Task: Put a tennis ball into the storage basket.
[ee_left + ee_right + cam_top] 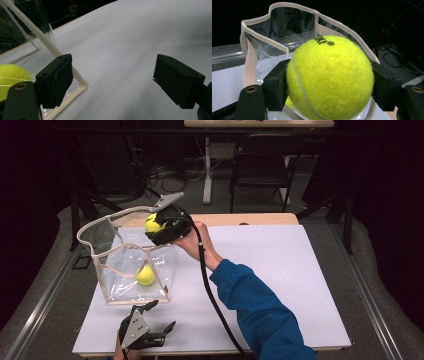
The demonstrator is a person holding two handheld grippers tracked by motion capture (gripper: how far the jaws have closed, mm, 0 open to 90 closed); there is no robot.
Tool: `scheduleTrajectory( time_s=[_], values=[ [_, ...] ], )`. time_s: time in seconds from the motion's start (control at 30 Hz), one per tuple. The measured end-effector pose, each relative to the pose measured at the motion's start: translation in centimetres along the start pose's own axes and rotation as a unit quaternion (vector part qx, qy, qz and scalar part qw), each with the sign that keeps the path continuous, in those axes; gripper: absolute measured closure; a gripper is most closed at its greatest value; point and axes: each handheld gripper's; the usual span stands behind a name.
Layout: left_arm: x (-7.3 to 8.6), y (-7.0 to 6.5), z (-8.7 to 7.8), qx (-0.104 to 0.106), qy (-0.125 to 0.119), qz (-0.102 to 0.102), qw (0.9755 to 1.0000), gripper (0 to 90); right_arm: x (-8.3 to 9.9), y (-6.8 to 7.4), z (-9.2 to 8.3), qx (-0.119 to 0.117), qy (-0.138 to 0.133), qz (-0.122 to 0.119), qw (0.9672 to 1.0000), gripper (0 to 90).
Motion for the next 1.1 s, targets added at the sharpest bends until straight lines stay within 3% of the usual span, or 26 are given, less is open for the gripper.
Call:
scheduleTrajectory(
  time_s=[0.57, 1.1],
  values=[
    [0.0, 0.0, 0.0, 0.001, 0.0, 0.001, 1.0, 16.1, -0.2, 0.4, 1.2, -0.011, 0.026, 0.003, 0.9996, 26.0],
    [0.0, 0.0, 0.0, 0.001, 0.0, 0.001, 1.0, 16.1, -0.1, 0.4, 2.4, -0.016, 0.056, 0.02, 0.9981, 25.7]
  ],
)
Point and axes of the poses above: each handheld gripper's, and its own axes: z roughly forward along the jaws, x roughly out of its underside, y roughly to its left, and after that the axes turned 6 degrees about y, right-handed
